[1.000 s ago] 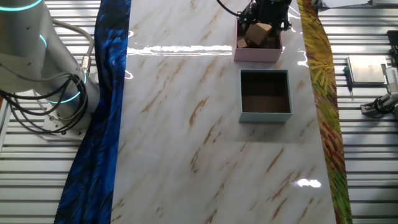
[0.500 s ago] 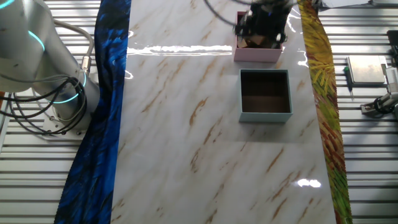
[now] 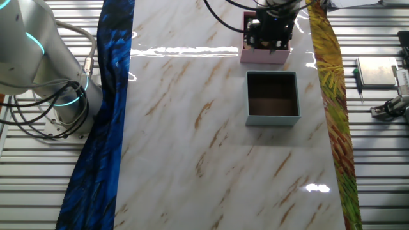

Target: Move an object from one box to another

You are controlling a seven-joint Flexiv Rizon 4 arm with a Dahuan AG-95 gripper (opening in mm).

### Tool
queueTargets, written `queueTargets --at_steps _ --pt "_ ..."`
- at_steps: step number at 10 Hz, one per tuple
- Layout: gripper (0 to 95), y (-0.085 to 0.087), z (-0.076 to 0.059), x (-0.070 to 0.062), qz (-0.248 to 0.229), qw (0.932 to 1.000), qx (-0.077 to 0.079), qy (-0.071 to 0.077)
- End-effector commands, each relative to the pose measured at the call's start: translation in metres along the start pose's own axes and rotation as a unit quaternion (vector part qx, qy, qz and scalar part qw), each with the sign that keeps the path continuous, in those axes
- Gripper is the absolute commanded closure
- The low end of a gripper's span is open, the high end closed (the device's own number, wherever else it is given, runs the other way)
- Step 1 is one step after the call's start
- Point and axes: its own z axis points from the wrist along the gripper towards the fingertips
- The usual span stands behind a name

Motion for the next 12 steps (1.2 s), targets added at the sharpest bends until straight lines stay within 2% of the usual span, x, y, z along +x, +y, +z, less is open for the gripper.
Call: queueTargets --at_steps 1,5,6,8,9,11,12 --pt "95.0 -0.001 0.001 -0.001 0.056 0.9984 -0.003 0.002" --pt "95.0 0.0 0.001 0.002 0.088 0.996 -0.002 0.013" --pt "95.0 -0.002 -0.002 0.013 0.089 0.9959 -0.005 0.018" --pt "95.0 -0.014 -0.001 0.041 0.062 0.9979 -0.007 0.016" --pt "95.0 -0.026 0.0 0.064 0.038 0.9992 -0.008 0.014" --pt "95.0 -0.04 0.0 0.088 0.012 0.9998 -0.008 0.015" --pt "95.0 -0.044 -0.001 0.095 0.004 0.9999 -0.008 0.015"
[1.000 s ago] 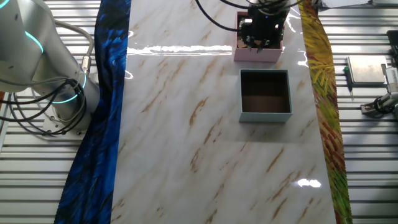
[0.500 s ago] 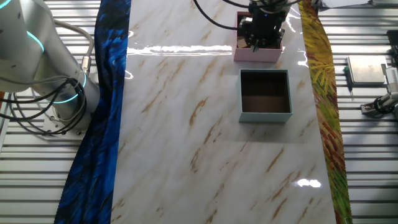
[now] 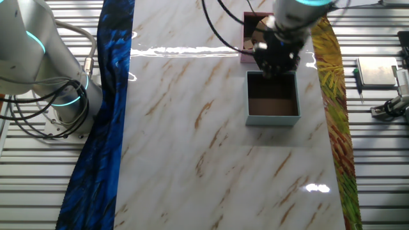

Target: Move an object from one box to another

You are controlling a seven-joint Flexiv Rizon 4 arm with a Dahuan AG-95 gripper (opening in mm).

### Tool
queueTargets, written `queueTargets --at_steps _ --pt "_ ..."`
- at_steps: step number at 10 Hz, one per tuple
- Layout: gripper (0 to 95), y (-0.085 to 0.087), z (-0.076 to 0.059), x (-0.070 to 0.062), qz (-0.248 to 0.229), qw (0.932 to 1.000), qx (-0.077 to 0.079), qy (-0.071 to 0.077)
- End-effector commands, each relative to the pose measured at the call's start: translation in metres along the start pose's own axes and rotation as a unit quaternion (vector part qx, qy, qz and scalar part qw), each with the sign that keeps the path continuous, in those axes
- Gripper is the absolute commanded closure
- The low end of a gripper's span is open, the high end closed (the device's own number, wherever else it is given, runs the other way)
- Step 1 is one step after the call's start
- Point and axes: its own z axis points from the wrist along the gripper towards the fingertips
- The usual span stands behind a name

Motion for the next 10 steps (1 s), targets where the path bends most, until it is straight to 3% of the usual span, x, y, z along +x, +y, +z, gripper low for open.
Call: queueTargets --at_steps 1,2,4,10 --pt "95.0 -0.014 -0.002 0.024 -0.066 0.9978 0.007 -0.008" --pt "95.0 -0.014 -0.003 0.033 -0.07 0.9975 0.011 -0.007" --pt "95.0 -0.013 -0.004 0.035 -0.067 0.9976 0.018 0.01" --pt "95.0 -0.014 -0.002 0.032 -0.051 0.9985 0.018 0.01"
